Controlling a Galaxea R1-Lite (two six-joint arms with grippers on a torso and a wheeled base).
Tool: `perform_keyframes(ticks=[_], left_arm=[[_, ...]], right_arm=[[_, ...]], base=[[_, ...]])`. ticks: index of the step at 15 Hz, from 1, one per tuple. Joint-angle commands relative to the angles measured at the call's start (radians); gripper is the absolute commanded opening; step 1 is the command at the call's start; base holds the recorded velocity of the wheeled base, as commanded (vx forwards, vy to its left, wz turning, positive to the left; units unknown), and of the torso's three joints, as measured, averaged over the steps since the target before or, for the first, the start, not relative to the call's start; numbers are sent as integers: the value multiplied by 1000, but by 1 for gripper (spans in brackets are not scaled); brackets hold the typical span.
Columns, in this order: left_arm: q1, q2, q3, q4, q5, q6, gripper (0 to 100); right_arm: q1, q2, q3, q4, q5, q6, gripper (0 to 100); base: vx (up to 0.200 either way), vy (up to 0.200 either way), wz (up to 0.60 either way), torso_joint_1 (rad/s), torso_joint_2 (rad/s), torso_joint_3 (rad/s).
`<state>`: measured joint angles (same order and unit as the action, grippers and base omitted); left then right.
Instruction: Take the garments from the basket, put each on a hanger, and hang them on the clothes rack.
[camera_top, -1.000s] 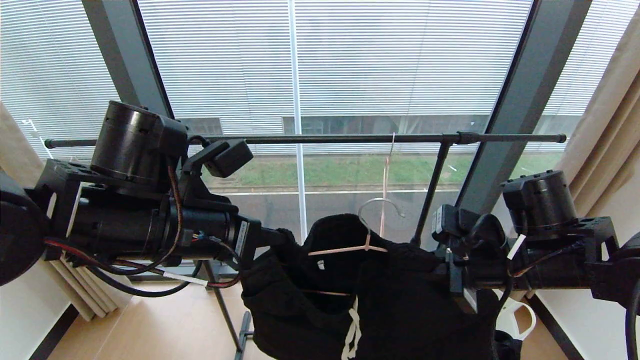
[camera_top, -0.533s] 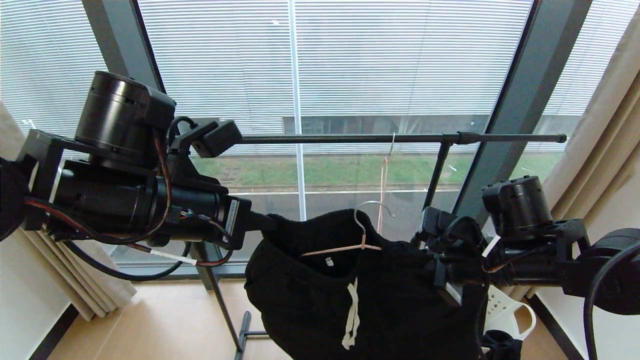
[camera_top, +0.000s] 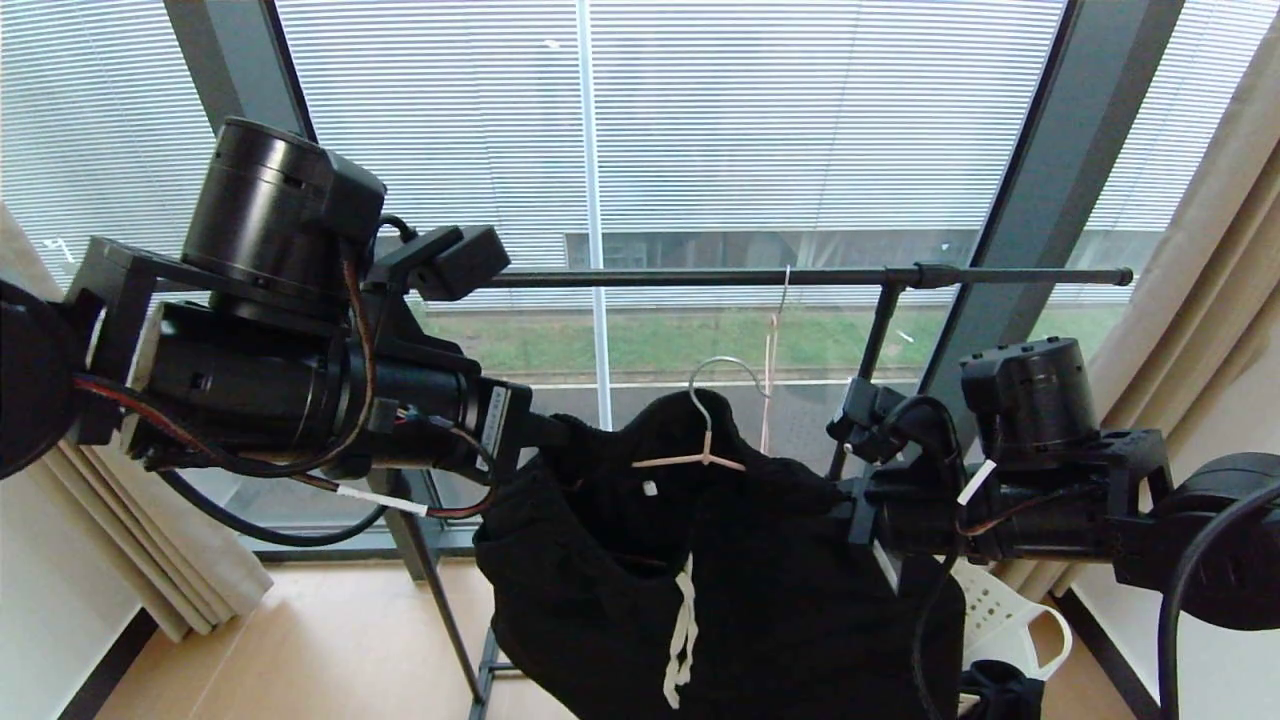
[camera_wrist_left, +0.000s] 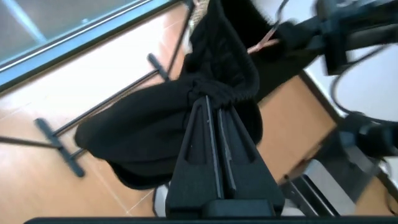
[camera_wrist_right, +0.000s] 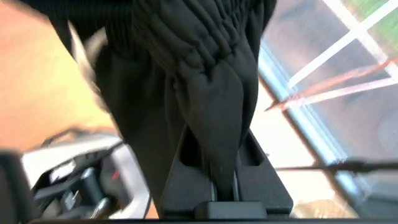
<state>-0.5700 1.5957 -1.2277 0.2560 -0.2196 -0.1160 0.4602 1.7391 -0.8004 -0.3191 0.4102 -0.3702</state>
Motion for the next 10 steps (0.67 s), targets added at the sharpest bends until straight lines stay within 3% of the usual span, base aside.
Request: perform_keyframes(ticks=[1, 5, 8, 10], left_arm=[[-19, 47, -26, 0, 43, -7, 0], [-37, 145, -131, 2, 161, -83, 0], [-31, 208, -220, -1, 287, -90, 0], [-33, 216, -236, -1, 309, -88, 0]], right_arm=[[3, -4, 37, -60, 1, 1, 0], [15, -24, 102, -166, 4, -1, 0], [20, -35, 121, -170, 22, -9, 0], [26, -43, 127, -170, 56, -10, 0]], base=[[0, 0, 0, 0, 0, 0], [0, 0, 0, 0, 0, 0], [0, 0, 0, 0, 0, 0], [0, 0, 0, 0, 0, 0]])
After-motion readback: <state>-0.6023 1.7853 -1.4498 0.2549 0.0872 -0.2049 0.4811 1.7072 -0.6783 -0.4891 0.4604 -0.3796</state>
